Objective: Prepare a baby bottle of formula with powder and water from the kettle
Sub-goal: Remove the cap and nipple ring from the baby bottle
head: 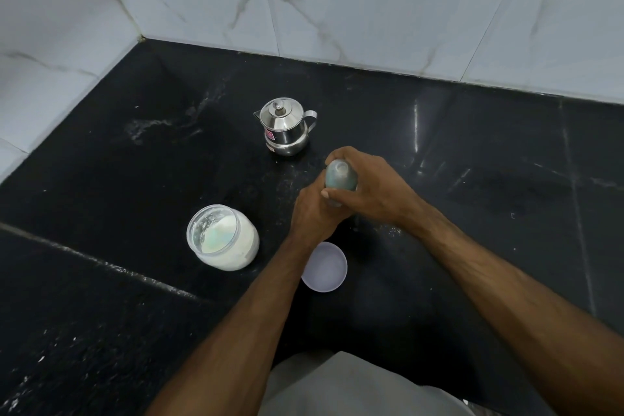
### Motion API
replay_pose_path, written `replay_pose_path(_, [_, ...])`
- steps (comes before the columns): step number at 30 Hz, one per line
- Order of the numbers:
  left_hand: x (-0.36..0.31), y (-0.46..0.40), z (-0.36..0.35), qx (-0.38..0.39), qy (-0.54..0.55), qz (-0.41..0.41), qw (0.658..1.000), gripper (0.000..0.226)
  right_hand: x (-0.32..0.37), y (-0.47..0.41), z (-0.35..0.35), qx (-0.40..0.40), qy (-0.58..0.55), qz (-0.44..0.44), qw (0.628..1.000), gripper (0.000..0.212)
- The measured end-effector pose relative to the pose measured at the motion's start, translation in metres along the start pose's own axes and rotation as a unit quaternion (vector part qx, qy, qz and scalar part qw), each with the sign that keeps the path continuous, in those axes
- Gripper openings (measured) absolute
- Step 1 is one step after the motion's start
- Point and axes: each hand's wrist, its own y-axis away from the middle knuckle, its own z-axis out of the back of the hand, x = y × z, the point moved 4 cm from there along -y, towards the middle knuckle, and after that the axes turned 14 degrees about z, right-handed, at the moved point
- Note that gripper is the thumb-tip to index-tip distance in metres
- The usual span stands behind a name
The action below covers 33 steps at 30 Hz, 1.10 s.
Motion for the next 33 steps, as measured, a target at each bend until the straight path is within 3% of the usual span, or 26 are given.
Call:
replay_pose_path(7, [-0.001, 0.006, 0.004, 0.001, 0.008, -0.014, 1.000, 0.058, 0.001, 0.001, 0.002, -0.017, -0.025, 0.014, 0.999, 0.045])
replay_pose_path(13, [0.001, 0.009, 0.010, 0.011, 0.065, -0.020, 0.998, 0.051, 0.033, -0.027, 0.047, -0.191, -0.072, 0.072, 0.976, 0.047])
replay_pose_path(16, [-0.001, 0.010, 0.010, 0.022, 0.077, -0.019, 0.997, 0.053, 0.025, -0.030, 0.064, -0.229, -0.067, 0.051, 0.970, 0.048])
replay_pose_path(25, [0.005, 0.012, 0.010, 0.028, 0.126, -0.037, 0.991, 0.058, -0.085, 0.015, 0.078, -0.210, 0.058, -0.128, 0.967, 0.054])
replay_pose_path(33, [0.006, 0.011, 0.007, 0.030, 0.126, -0.033, 0.991, 0.057, -0.132, 0.049, 0.061, -0.139, 0.084, -0.198, 0.967, 0.057])
